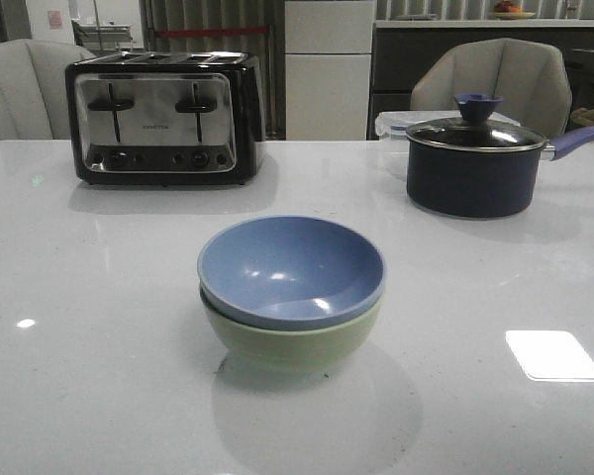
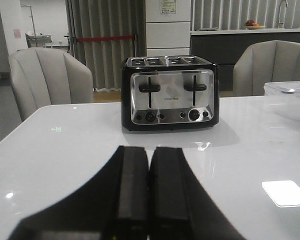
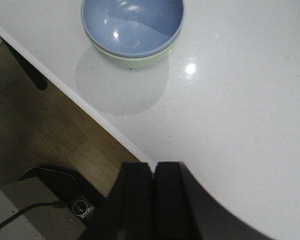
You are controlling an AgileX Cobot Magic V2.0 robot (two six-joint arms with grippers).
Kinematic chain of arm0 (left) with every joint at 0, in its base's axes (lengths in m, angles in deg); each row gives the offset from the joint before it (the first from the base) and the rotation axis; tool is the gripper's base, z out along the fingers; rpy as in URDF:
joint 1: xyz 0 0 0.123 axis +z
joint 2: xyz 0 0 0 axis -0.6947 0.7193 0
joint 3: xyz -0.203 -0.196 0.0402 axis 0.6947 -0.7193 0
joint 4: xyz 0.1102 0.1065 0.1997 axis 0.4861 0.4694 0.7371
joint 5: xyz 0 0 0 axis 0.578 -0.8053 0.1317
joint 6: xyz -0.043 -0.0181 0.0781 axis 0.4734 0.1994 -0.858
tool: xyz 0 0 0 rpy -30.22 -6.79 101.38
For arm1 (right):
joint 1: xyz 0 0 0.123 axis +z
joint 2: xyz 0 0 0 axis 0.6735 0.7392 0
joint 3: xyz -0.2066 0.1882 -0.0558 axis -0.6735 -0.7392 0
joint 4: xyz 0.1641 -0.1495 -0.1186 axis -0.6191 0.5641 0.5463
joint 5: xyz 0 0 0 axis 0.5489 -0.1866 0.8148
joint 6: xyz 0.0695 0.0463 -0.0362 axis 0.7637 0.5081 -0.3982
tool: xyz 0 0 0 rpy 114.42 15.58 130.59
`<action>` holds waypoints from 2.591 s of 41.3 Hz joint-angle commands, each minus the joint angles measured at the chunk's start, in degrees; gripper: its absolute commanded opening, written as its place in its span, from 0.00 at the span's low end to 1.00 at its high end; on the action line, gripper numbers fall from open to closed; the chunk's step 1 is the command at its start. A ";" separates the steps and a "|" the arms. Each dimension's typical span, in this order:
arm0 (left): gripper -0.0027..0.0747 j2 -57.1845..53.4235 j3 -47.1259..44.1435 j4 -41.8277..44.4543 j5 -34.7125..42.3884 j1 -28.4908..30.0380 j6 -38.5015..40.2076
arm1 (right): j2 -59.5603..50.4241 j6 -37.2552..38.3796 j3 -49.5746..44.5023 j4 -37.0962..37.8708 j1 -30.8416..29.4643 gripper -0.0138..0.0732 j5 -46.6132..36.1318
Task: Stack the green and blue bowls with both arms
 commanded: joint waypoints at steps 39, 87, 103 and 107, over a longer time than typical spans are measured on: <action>0.16 -1.23 -0.28 -0.04 5.09 -0.42 0.53 | -6.24 -0.41 -0.67 0.77 -7.06 0.21 -8.06; 0.16 -1.11 -0.28 -0.04 5.09 -0.42 0.53 | -37.50 10.98 -37.86 8.10 -26.87 0.21 -53.52; 0.16 -1.11 -0.28 -0.04 5.09 -0.42 0.53 | -37.50 15.77 -37.86 11.16 -26.87 0.21 -54.56; 0.16 -1.11 -0.28 -0.04 5.09 -0.42 0.53 | -37.50 15.77 -37.86 11.16 -26.26 0.21 -54.50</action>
